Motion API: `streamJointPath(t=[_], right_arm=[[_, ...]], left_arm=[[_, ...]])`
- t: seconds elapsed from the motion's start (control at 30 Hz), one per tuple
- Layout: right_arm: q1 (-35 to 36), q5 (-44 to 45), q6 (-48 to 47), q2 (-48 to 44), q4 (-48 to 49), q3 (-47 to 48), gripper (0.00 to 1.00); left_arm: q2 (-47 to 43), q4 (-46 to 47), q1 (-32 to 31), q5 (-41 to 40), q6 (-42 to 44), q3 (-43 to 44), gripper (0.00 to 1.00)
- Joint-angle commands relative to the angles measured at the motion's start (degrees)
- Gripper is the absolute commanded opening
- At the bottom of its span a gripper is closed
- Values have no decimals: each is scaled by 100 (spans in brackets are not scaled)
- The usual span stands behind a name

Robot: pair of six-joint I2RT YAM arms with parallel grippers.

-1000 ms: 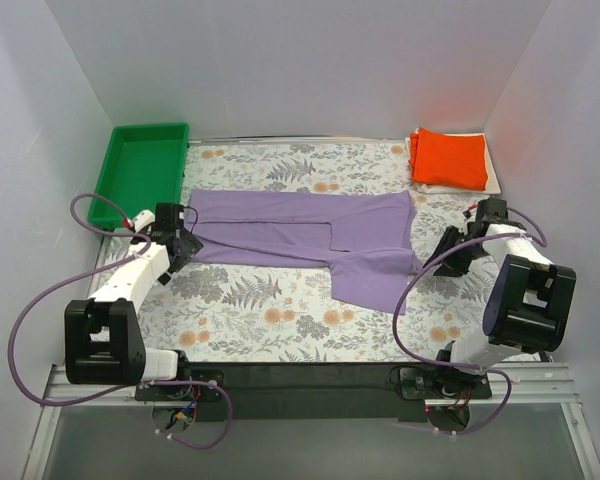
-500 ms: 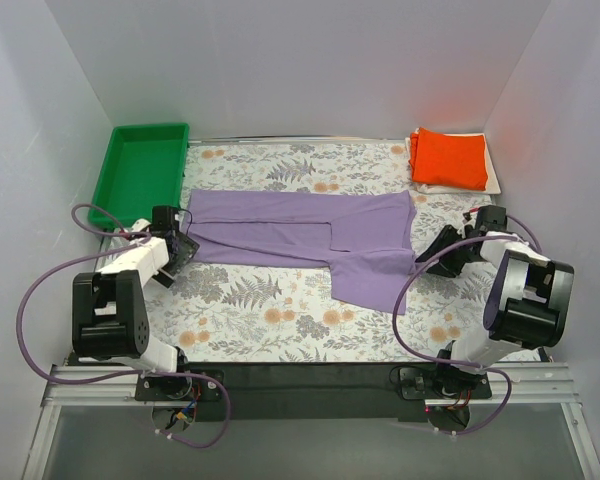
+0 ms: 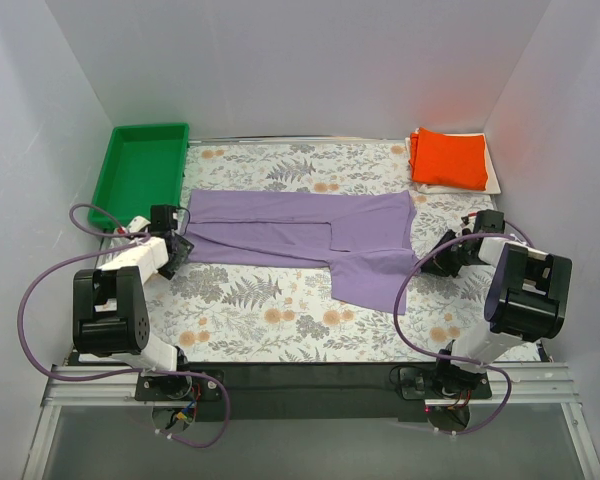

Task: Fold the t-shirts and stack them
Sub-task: Fold the tshirt

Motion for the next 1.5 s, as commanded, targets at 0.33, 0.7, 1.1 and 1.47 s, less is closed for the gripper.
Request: streamJointPath(t=[0.33, 0.7, 1.1, 1.47], right_arm=[[-42, 191, -132, 109, 115, -258, 1], [-60, 191, -167, 30, 123, -320, 1], [-60, 200, -141, 4, 97, -267, 1], [-60, 428, -211, -57, -219, -294, 1]], left_arm=[[71, 636, 183, 59, 119, -548, 28], [-930, 382, 174, 463, -66, -496, 56], [211, 206, 174, 174, 13, -48, 50], [722, -101, 174, -151, 5, 84, 7]])
